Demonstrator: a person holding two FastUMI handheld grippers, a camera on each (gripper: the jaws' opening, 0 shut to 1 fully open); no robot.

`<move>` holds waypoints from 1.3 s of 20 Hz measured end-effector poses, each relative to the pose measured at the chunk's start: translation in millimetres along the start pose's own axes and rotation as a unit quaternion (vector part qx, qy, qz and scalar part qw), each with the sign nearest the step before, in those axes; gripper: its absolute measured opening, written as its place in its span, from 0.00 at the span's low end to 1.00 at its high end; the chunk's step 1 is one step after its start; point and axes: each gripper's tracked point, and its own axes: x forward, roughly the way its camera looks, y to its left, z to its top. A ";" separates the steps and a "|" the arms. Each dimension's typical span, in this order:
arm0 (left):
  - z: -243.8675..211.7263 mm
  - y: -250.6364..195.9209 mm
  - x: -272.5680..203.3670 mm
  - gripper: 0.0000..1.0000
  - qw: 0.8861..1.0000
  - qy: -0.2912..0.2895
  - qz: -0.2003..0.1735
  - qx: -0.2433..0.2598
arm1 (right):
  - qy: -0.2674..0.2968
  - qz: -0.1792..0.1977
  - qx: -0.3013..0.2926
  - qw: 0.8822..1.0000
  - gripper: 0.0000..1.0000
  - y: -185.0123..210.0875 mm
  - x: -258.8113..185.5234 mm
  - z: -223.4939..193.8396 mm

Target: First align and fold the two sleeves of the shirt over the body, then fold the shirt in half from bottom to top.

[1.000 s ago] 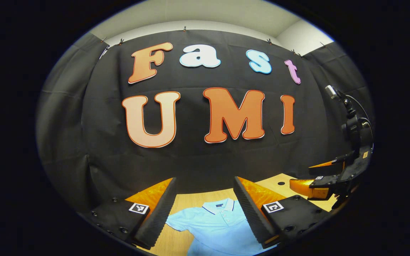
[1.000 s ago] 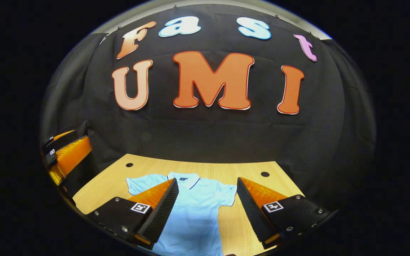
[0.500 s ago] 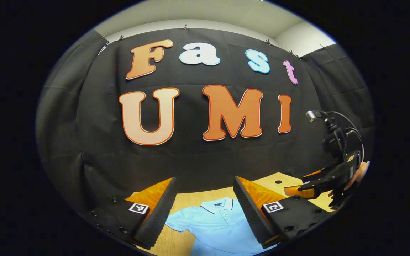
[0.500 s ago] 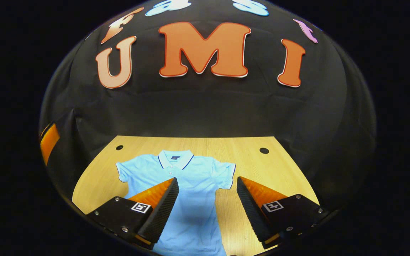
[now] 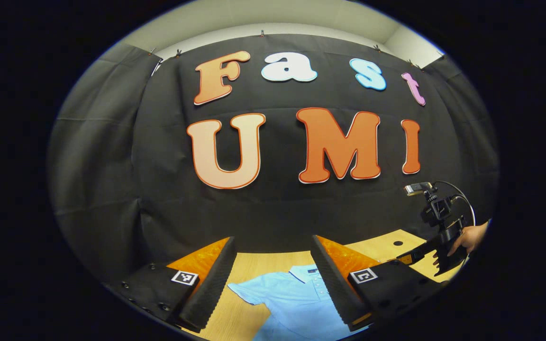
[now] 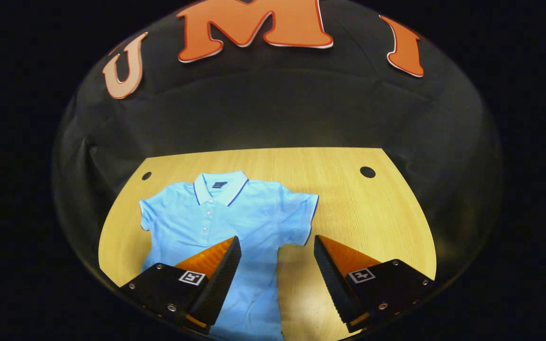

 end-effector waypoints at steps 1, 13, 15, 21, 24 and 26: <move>-2.4 -1.7 0.4 1.00 1.000 0.006 0.010 -0.002 | 0.025 -0.012 -0.004 1.000 0.92 -9.3 17.9 -6.6; -26.5 -11.9 4.3 1.00 0.997 0.055 0.049 0.015 | 0.160 -0.022 0.042 0.986 0.73 -37.3 130.5 -29.8; -27.2 -12.8 5.2 1.00 0.997 0.060 0.053 0.015 | 0.173 -0.020 0.056 0.983 0.70 -37.0 142.1 -34.9; -32.4 -21.8 9.2 1.00 0.996 0.073 0.051 0.027 | 0.187 -0.033 0.058 0.980 0.48 -40.1 163.0 -45.1; -35.6 -25.7 12.9 1.00 0.995 0.081 0.047 0.030 | 0.184 -0.039 0.061 0.980 0.19 -41.8 160.5 -43.4; -35.9 -28.2 12.4 1.00 0.995 0.083 0.045 0.032 | 0.184 -0.019 0.072 0.980 0.06 -37.6 161.7 -41.6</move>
